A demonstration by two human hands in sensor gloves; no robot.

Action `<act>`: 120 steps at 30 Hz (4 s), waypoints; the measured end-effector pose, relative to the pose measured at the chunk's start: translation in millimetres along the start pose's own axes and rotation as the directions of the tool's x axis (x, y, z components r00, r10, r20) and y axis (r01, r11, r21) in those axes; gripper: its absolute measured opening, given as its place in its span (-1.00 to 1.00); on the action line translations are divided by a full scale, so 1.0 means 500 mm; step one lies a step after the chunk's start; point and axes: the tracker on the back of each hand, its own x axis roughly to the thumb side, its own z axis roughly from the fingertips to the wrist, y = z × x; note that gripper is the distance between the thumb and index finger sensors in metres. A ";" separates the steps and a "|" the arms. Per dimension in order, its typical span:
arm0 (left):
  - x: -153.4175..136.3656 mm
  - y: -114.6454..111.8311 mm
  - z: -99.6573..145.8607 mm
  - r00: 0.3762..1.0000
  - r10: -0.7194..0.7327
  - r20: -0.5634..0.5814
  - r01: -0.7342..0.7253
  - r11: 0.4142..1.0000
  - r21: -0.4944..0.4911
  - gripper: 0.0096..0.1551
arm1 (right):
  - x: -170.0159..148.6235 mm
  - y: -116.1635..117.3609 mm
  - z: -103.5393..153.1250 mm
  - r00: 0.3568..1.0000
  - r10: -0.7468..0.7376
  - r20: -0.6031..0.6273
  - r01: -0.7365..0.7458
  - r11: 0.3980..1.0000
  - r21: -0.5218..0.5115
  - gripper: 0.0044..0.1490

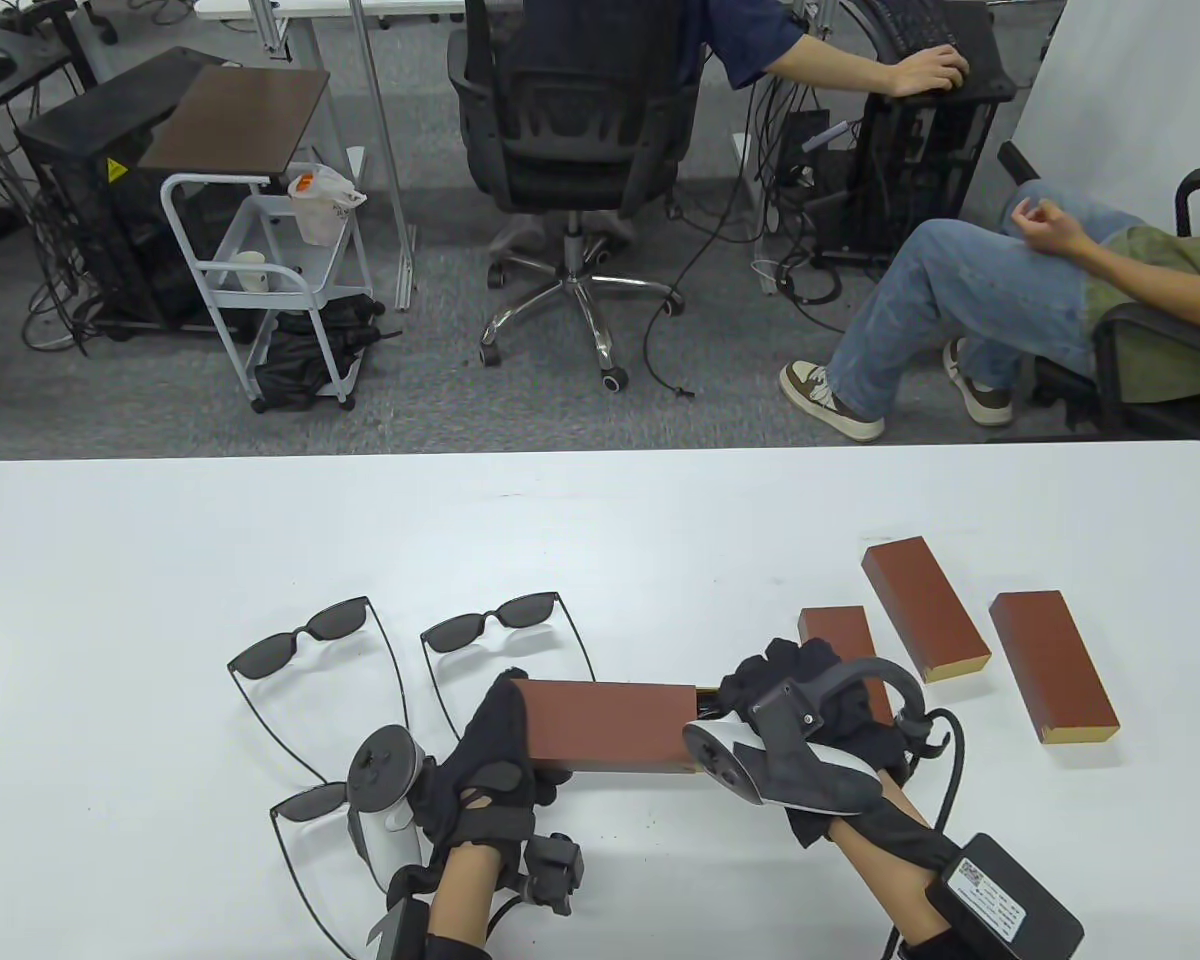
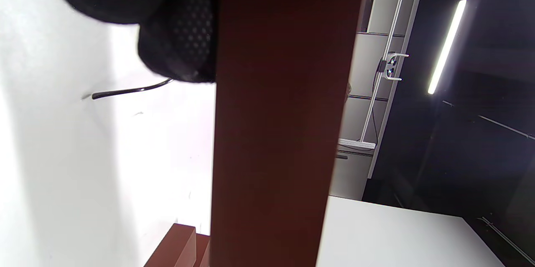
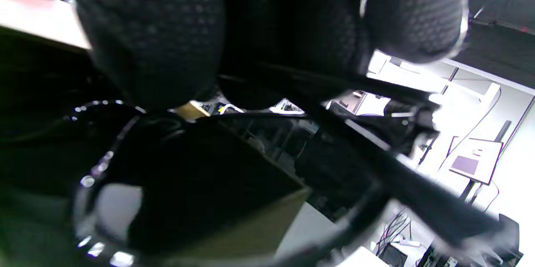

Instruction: Slide to open storage boxes and store sunglasses

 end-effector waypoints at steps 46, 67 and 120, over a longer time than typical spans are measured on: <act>-0.008 0.000 -0.004 0.998 0.060 0.006 -0.059 0.997 -0.049 -0.12 | -0.133 0.271 0.095 -0.190 -0.927 -0.323 0.886 -0.020 -0.464 -0.31; -0.010 0.002 -0.003 0.998 0.067 0.009 -0.067 0.997 -0.033 -0.12 | -0.094 0.278 0.111 -0.224 -0.965 -0.135 0.880 -0.140 -0.453 -0.04; -0.001 -0.015 -0.008 0.989 -0.138 0.045 0.139 0.990 -0.018 -0.12 | -0.004 0.183 0.057 0.583 -0.811 0.046 0.811 0.577 -0.102 -0.03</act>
